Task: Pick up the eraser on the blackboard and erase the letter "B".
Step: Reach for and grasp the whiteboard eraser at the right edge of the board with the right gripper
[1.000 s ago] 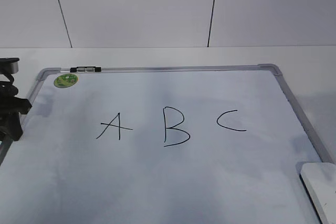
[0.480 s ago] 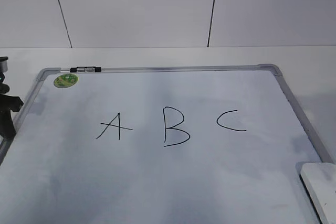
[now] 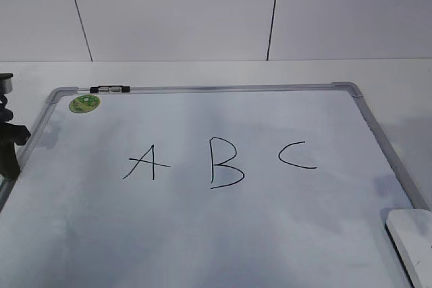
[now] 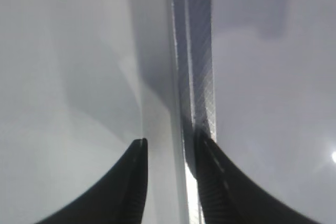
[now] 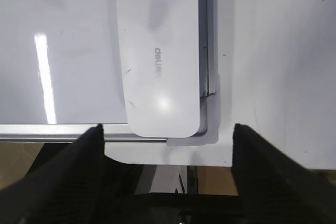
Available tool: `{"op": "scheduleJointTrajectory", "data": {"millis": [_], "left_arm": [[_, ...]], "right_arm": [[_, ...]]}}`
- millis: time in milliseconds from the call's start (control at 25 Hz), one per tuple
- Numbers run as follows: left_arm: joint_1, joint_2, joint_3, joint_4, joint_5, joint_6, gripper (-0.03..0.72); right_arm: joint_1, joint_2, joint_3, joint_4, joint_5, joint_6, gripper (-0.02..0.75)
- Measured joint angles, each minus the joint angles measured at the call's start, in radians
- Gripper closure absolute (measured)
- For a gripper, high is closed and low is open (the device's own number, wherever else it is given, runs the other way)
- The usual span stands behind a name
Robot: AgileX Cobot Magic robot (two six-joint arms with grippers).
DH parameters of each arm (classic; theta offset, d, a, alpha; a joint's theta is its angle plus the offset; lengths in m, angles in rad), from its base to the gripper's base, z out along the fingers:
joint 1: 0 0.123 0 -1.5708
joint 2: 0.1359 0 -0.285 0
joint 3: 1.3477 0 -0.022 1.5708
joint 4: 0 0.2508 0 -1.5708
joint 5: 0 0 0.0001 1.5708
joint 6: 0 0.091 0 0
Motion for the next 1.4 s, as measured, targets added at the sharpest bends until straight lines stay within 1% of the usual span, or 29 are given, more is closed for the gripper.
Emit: {"op": "scheduleJointTrajectory", "data": {"millis": [120,360,680,1000,1200,1400], "left_arm": [[-0.014,0.0,0.0,0.012,0.0,0.0,0.455],[-0.027,0.0,-0.002,0.019,0.0,0.0,0.556],[-0.027,0.0,-0.004,0.01,0.002,-0.011,0.657],[-0.027,0.0,-0.004,0.002,0.004,-0.023,0.669],[-0.027,0.0,-0.004,-0.001,0.004,-0.023,0.669],[-0.027,0.0,-0.004,-0.001,0.004,-0.023,0.669]], "right_arm": [[0.0,0.002,0.0,0.0,-0.005,0.0,0.174],[0.0,0.01,0.0,0.0,-0.018,0.0,0.174],[0.0,0.032,0.0,0.0,-0.024,0.0,0.174],[0.0,0.099,0.0,0.0,-0.052,0.015,0.173],[0.0,0.157,-0.002,0.0,-0.064,0.034,0.146],[0.003,0.22,-0.002,0.0,-0.097,0.04,0.139]]}}
